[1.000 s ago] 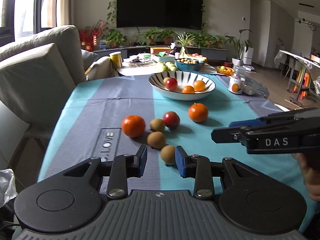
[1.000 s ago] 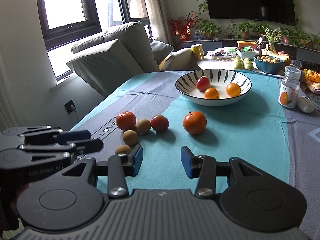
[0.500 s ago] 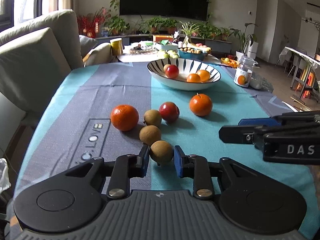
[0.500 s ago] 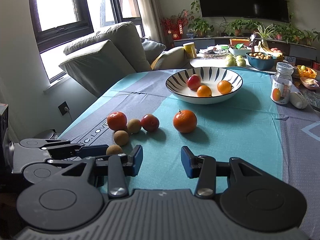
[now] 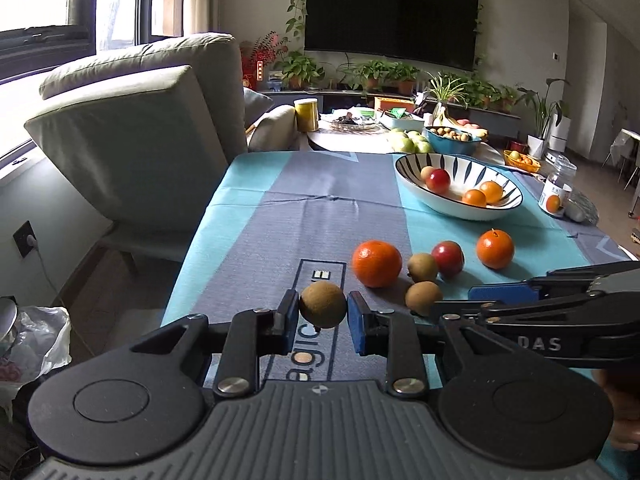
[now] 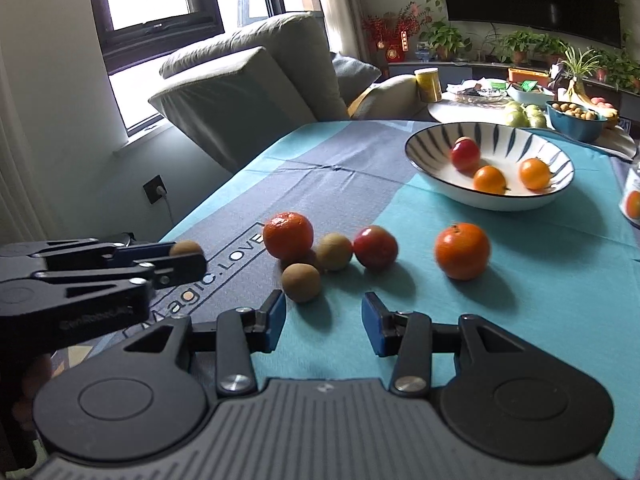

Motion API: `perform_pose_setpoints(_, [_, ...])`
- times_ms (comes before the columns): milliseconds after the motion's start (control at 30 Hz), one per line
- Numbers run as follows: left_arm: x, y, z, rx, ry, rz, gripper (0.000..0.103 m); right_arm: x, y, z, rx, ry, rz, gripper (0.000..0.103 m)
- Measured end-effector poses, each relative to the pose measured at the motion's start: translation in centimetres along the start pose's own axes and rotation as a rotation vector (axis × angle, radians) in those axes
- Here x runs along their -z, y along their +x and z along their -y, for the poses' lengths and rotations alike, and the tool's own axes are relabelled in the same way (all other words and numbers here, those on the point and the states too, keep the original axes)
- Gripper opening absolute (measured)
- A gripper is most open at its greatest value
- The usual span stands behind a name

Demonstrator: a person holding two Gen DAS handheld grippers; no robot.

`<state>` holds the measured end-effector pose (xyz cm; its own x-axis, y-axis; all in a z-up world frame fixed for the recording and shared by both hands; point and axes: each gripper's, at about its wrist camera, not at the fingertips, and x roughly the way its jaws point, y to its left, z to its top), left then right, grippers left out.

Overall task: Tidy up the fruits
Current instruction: 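Grasp a kiwi with the left tool while the right tool grasps another kiwi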

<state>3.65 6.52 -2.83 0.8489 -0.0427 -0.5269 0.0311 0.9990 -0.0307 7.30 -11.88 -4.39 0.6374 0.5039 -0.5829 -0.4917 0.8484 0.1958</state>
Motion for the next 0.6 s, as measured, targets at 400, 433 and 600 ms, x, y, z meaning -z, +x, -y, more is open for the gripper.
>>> perform_pose_setpoints(400, [0.3, 0.6, 0.6, 0.035, 0.017, -0.013, 0.025, -0.6, 1.6, -1.2, 0.011, -0.012, -0.028, 0.078])
perform_pose_setpoints(433, [0.3, 0.6, 0.7, 0.037, 0.019, -0.013, 0.025, -0.6, 1.5, -1.2, 0.007, -0.015, -0.031, 0.078])
perform_pose_setpoints(600, [0.0, 0.6, 1.5, 0.058, 0.031, -0.009, 0.025, -0.3, 0.2, -0.6, 0.012, -0.010, -0.014, 0.078])
